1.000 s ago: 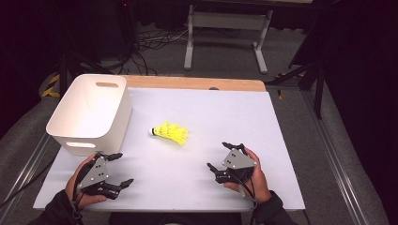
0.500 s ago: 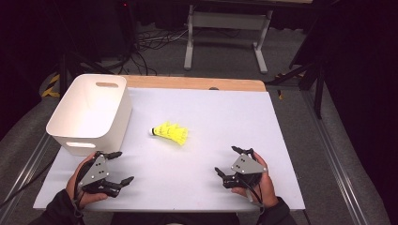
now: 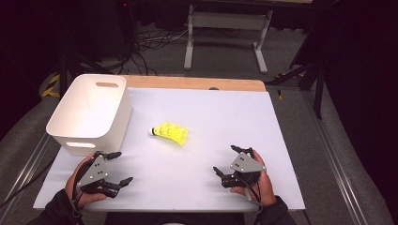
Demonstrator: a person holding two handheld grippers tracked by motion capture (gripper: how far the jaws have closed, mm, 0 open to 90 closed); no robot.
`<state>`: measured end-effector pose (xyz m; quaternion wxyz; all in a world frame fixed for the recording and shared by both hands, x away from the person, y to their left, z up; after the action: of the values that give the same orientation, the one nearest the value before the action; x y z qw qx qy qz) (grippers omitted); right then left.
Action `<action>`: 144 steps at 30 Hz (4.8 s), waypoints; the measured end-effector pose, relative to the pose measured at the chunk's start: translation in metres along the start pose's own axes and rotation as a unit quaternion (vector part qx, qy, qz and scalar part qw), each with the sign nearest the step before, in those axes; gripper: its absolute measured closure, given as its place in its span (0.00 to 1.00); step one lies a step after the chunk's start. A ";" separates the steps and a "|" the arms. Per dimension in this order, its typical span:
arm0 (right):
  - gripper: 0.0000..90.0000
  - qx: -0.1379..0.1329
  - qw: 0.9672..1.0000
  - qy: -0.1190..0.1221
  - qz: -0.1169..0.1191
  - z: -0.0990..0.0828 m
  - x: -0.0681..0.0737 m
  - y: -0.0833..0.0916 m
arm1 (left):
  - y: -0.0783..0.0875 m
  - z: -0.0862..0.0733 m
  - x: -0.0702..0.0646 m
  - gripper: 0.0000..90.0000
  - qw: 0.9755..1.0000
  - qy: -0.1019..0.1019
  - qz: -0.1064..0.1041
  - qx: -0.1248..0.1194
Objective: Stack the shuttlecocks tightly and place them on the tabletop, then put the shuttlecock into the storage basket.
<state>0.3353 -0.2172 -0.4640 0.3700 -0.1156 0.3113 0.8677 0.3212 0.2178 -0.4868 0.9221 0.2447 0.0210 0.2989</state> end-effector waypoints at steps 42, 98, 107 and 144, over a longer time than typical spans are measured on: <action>0.17 0.017 0.993 -0.049 0.102 0.033 0.004 -0.054 | 0.006 -0.004 -0.002 0.11 1.000 0.005 0.006 0.003; 0.85 0.083 0.982 -0.137 0.096 0.097 0.015 -0.196 | -0.003 -0.002 -0.006 0.11 1.000 -0.011 -0.028 0.010; 0.96 0.074 0.986 -0.129 0.081 0.100 0.014 -0.196 | -0.003 -0.002 -0.006 0.11 1.000 -0.010 -0.023 0.011; 0.96 0.023 0.978 0.041 0.205 0.112 0.039 -0.074 | -0.042 0.015 -0.008 0.13 0.999 0.013 -0.014 0.051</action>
<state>0.3647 -0.0851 -0.4271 0.1741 -0.0759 0.3633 0.9121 0.3397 0.1771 -0.4940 0.9121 0.2872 0.0518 0.2880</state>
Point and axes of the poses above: each handheld gripper's, and its own axes: y roughly backward along the jaws, z roughly out of its top, x roughly to its left, the point moved 2 cm from there along -y, roughly forward along the jaws, and after that the axes turned 7 degrees about y, right-handed, at the moved point
